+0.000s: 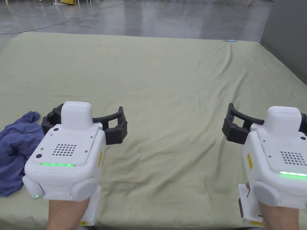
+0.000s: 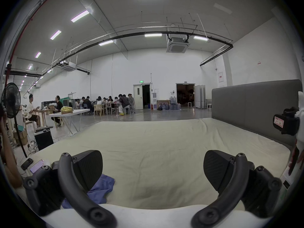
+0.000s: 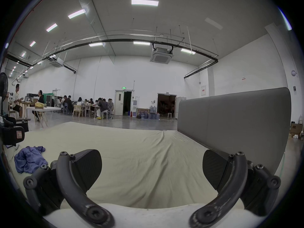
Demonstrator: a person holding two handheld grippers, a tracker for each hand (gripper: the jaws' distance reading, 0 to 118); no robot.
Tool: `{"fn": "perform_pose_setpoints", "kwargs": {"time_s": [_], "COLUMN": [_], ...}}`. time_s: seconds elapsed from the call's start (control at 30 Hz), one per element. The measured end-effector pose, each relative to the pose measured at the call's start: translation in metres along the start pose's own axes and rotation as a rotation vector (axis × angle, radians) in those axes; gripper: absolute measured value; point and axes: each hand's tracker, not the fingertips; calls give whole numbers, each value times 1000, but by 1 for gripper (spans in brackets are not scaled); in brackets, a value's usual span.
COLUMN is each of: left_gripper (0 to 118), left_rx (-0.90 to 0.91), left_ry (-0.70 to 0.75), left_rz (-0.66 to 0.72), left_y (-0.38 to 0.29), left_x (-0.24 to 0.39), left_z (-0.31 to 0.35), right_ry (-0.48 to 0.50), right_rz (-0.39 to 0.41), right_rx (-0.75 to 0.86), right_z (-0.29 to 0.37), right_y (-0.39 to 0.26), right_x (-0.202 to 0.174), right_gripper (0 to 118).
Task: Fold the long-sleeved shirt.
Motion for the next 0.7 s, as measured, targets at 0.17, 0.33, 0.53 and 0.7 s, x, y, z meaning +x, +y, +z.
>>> {"fn": "perform_pose_setpoints", "kwargs": {"time_s": [0.17, 0.33, 0.53, 0.7], "left_gripper": [118, 118, 118, 118], "left_rx": [13, 4, 13, -15], "left_ry": [5, 5, 9, 47], "left_rz": [2, 9, 9, 3], "left_y": [0, -3, -5, -8], "left_x": [0, -2, -3, -3], "left_z": [2, -1, -3, -9], "right_ry": [8, 14, 15, 20], "right_rz": [16, 17, 23, 27], "right_rx": [4, 3, -5, 10], "right_z": [1, 1, 0, 2], "right_y": [1, 2, 1, 3], "right_x": [-3, -3, -3, -3], "right_gripper": [118, 118, 118, 118]}}
